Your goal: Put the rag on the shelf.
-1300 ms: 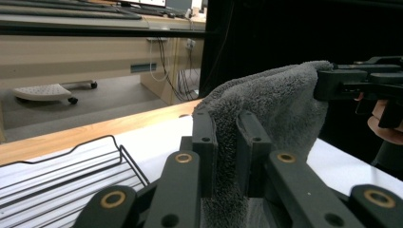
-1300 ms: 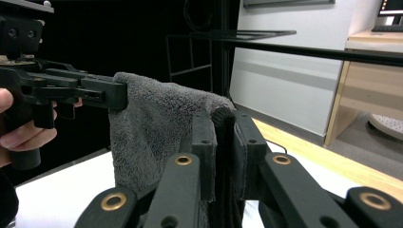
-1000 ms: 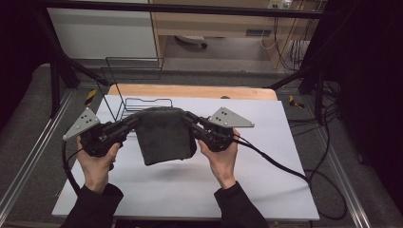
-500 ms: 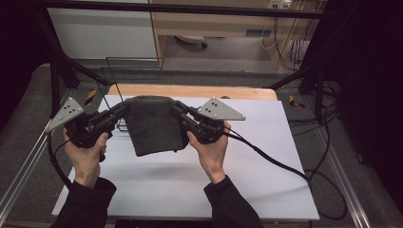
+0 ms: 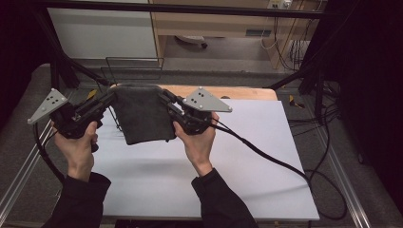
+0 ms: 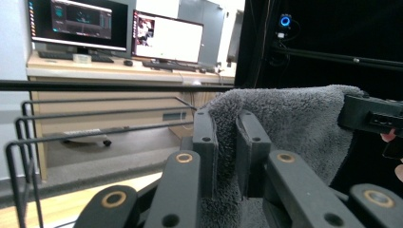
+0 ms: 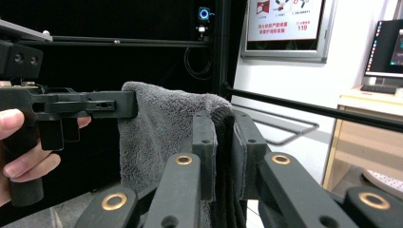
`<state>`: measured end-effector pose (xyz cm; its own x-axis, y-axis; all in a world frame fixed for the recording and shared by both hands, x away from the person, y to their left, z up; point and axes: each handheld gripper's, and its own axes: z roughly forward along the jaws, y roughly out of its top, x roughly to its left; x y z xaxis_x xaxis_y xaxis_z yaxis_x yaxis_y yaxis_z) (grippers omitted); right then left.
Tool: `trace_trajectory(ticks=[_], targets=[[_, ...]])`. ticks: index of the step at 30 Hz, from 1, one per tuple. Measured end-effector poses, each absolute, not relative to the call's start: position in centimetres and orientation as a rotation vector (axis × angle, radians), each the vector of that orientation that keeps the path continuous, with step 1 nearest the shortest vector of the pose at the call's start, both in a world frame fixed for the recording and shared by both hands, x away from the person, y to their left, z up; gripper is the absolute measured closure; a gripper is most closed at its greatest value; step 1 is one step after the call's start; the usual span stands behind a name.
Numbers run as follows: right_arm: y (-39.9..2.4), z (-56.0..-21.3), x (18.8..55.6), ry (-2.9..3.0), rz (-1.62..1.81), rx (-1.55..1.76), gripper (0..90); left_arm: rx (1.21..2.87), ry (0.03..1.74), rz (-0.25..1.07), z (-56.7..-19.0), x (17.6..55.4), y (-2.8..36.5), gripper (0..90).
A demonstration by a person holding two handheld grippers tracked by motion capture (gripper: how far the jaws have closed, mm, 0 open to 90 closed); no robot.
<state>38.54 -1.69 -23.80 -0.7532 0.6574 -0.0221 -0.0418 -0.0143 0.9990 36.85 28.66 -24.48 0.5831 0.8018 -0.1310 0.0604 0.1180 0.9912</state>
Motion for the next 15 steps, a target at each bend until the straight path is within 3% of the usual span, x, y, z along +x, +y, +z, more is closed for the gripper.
trace_trajectory(ticks=[15], targets=[[0.2,-20.6,40.1,1.69,1.848,0.606,82.3,1.288,0.801,0.698,-21.3,38.1,29.8,80.2]])
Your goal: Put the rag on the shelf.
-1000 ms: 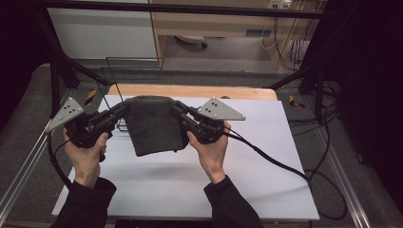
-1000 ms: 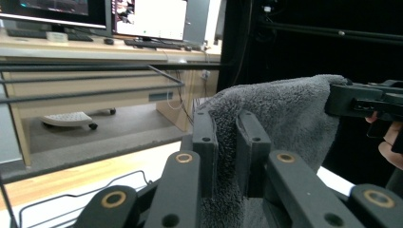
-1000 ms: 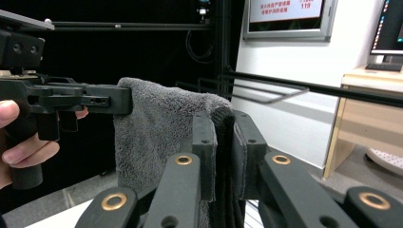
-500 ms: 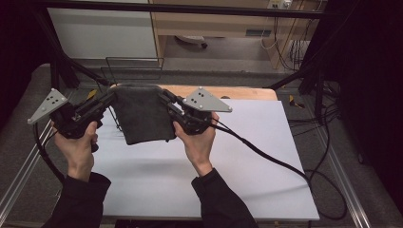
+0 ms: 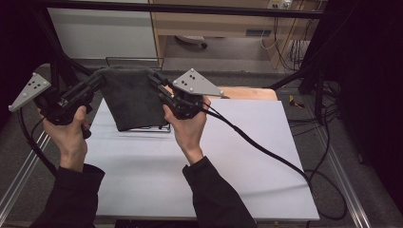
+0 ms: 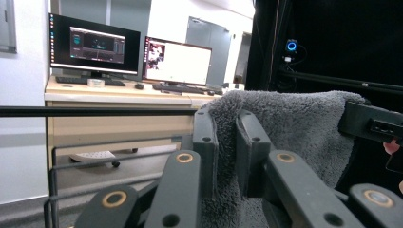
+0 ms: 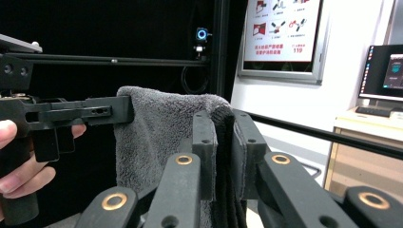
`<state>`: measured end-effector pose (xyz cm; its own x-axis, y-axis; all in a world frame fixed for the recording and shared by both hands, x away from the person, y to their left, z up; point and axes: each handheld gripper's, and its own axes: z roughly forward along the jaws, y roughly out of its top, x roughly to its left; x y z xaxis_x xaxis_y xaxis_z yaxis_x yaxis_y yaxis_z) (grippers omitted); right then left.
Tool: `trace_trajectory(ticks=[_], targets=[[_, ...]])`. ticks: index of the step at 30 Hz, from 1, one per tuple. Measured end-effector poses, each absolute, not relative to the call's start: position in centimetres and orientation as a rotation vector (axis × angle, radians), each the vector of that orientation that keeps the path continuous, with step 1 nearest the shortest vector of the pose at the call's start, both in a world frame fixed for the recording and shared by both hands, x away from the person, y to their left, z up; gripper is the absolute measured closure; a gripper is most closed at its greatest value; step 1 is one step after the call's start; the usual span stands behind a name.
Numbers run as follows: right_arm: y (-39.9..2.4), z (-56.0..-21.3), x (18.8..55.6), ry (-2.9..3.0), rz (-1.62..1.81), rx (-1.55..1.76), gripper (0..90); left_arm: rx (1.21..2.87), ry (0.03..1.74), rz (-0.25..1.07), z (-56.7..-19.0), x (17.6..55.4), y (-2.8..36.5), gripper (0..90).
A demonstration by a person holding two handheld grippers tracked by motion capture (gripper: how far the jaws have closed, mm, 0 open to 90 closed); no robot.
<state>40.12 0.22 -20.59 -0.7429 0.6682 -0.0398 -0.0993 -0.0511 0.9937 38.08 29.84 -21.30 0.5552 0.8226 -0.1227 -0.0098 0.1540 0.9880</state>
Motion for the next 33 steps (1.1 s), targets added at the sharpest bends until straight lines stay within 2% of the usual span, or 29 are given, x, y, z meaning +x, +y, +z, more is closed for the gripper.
trace_trajectory(ticks=[33], targets=[[4.4,-14.3,44.4,1.629,1.843,0.56,82.6,1.205,0.813,0.77,-15.0,41.6,32.8,80.4]])
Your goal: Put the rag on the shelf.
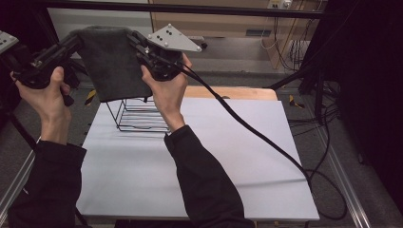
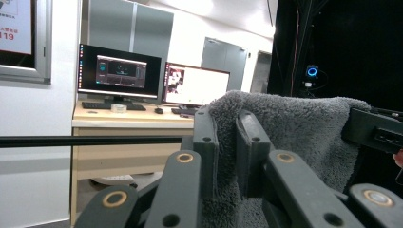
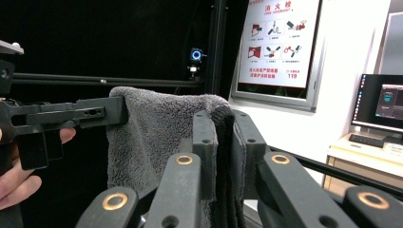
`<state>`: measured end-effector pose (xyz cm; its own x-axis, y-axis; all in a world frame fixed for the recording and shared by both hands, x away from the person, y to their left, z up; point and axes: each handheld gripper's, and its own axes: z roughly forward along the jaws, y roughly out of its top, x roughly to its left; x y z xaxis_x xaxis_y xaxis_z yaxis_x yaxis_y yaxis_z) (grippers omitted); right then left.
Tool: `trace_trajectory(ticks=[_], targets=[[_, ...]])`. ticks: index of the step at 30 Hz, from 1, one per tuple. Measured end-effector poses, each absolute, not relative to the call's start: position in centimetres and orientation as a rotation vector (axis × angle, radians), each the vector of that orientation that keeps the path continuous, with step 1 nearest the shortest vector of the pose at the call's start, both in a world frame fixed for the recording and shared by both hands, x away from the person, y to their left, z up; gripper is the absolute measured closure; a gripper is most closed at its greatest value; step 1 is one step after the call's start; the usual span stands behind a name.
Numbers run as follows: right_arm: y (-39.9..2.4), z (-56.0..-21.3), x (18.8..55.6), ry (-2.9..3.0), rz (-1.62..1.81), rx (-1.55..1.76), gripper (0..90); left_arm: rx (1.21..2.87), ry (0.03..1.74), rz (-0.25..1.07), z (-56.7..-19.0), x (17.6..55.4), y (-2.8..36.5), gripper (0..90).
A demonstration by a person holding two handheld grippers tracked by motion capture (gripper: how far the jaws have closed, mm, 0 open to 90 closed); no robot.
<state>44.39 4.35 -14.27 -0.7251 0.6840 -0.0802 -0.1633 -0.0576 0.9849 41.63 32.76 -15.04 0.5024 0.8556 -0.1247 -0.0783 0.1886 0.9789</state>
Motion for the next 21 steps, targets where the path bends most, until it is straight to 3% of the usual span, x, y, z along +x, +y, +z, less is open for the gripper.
trace_trajectory(ticks=[21], targets=[[4.7,-10.5,47.5,1.578,1.864,0.57,82.6,1.183,0.829,0.768,-11.1,44.8,32.6,80.4]])
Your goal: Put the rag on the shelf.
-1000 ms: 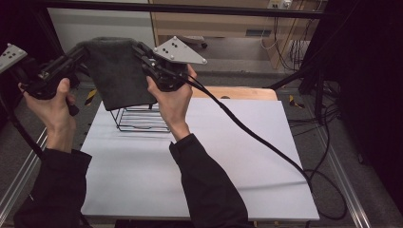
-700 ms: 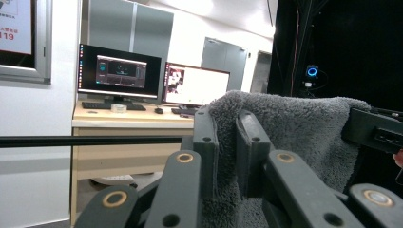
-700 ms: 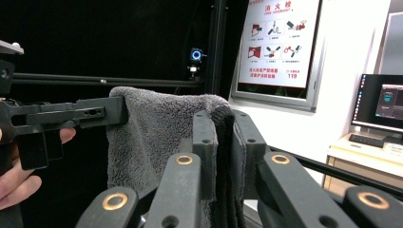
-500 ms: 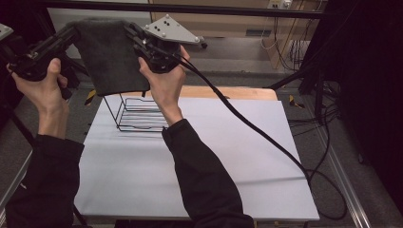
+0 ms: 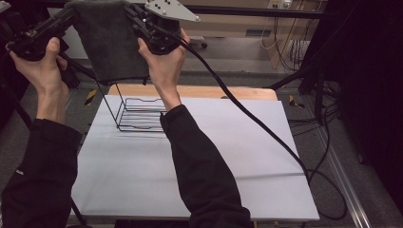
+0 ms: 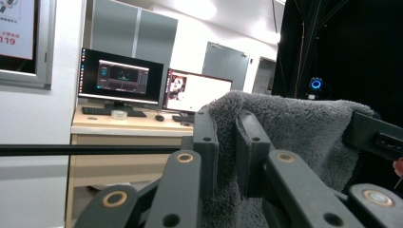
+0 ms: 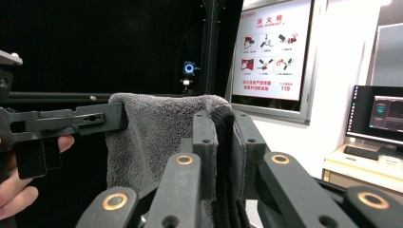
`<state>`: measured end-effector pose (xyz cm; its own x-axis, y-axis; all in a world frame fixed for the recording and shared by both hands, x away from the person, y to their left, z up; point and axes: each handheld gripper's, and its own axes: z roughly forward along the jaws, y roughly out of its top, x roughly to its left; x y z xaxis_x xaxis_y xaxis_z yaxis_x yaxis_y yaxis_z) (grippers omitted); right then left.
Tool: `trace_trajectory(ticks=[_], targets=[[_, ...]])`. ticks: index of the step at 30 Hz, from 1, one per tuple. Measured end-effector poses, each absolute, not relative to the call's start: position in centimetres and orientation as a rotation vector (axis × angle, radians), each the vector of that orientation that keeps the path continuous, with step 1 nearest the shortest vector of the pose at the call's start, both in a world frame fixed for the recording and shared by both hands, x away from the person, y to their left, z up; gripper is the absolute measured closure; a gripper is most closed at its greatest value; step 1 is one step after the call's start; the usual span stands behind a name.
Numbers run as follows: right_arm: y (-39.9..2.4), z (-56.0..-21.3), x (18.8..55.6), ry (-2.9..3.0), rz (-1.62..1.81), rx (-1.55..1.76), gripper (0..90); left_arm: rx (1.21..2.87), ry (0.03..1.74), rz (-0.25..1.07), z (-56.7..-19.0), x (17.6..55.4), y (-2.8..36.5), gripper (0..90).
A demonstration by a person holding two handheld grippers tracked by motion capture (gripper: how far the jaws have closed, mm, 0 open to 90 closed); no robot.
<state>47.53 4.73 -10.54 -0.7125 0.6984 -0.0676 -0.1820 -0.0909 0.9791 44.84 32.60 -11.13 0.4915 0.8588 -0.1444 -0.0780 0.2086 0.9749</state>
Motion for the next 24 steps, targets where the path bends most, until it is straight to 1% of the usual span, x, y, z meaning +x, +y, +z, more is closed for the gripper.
trace_trajectory(ticks=[16,24], targets=[[4.7,-10.2,50.0,1.564,1.805,0.594,82.6,1.207,0.857,0.772,-10.6,48.3,32.0,80.5],[4.8,-10.0,50.5,1.561,1.811,0.583,82.6,1.203,0.852,0.776,-10.4,49.2,32.1,80.4]])
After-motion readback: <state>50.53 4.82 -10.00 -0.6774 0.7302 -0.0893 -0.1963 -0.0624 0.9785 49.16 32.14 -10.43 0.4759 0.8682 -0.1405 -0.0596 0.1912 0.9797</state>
